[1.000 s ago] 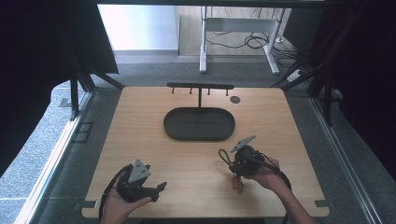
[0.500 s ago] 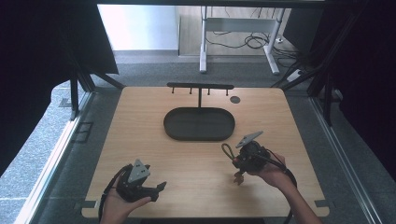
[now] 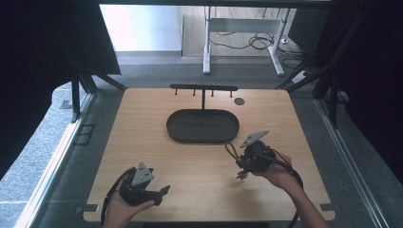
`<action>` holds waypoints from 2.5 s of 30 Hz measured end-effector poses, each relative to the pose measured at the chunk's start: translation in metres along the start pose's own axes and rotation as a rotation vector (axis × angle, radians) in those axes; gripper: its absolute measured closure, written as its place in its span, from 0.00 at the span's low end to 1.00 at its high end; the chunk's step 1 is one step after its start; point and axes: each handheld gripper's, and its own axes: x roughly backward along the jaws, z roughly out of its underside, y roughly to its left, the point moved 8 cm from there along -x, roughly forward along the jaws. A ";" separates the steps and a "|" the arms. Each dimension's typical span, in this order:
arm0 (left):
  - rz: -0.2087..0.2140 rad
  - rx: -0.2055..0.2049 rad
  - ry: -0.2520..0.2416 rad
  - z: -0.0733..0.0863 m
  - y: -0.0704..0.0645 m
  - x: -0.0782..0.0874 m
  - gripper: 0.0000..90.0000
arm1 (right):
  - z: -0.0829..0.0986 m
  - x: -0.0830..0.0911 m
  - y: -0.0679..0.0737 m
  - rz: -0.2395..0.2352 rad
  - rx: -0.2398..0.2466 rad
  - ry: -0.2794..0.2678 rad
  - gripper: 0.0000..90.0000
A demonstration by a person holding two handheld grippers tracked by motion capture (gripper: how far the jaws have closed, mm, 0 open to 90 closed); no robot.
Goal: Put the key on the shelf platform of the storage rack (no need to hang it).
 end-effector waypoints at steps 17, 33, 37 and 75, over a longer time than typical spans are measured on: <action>0.008 -0.022 0.033 0.003 -0.003 -0.006 0.21 | -0.010 0.004 0.004 0.017 0.026 -0.021 0.75; 0.021 -0.036 0.063 0.006 -0.006 -0.010 0.21 | -0.023 0.001 0.013 0.011 0.058 -0.034 0.75; 0.025 -0.038 0.070 0.007 -0.007 -0.012 0.21 | -0.024 0.000 0.014 0.010 0.061 -0.035 0.75; 0.061 -0.091 0.142 0.014 -0.019 -0.027 0.21 | -0.041 -0.003 0.025 0.009 0.105 -0.056 0.75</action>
